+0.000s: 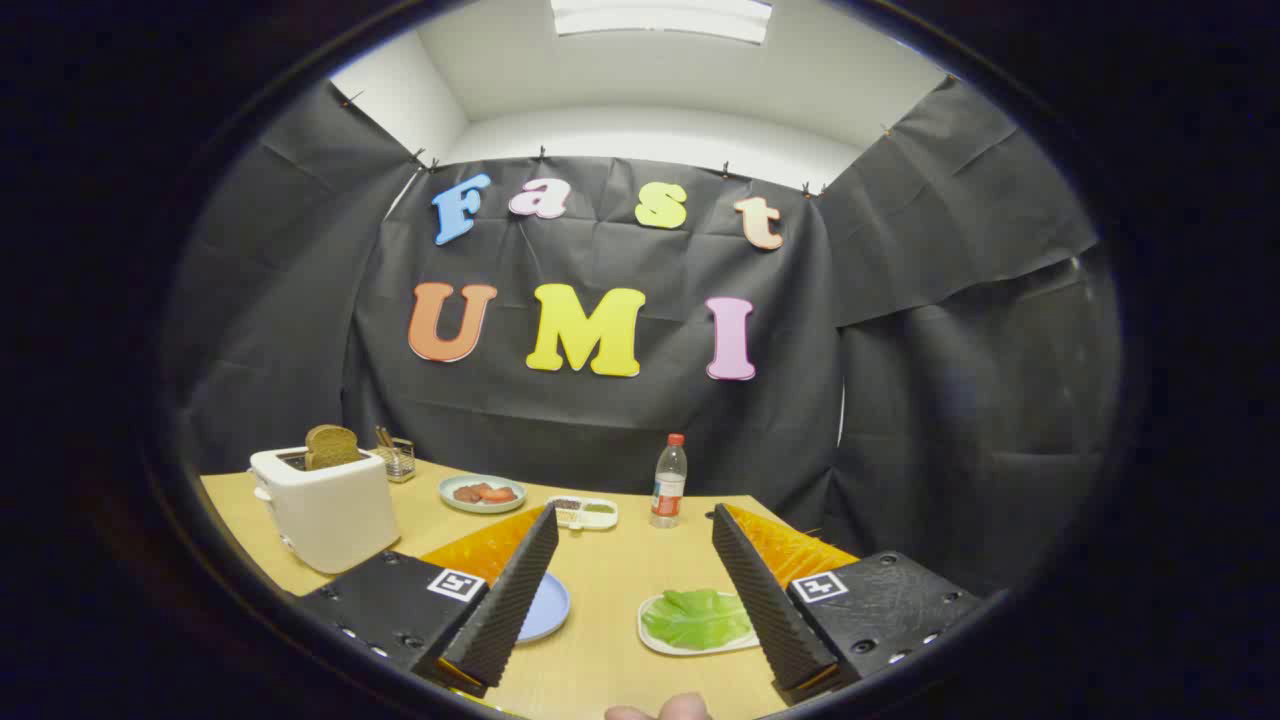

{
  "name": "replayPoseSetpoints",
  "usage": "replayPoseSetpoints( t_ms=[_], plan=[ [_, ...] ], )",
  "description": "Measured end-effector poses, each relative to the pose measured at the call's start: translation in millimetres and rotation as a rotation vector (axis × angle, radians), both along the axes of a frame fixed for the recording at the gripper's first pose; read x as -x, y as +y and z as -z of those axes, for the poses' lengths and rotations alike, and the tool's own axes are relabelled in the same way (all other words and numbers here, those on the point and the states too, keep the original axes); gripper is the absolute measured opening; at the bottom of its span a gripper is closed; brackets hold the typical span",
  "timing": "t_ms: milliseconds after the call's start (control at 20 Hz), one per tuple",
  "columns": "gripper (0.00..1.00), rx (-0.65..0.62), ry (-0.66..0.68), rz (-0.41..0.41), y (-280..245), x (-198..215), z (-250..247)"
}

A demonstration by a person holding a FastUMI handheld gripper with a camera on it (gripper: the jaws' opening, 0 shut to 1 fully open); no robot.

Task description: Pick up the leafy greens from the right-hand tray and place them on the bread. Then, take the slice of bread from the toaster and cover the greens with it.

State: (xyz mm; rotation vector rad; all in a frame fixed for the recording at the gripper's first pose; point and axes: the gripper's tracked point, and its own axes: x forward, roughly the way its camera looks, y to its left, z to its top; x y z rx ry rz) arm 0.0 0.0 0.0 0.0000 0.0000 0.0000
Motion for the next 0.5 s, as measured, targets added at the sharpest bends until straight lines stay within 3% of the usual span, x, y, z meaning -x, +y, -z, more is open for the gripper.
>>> replayPoseSetpoints(
  t_ms=[500],
  plan=[
    [0.95,-0.025,0.024,-0.032,5.3,-0.7,5.8]
  ],
)
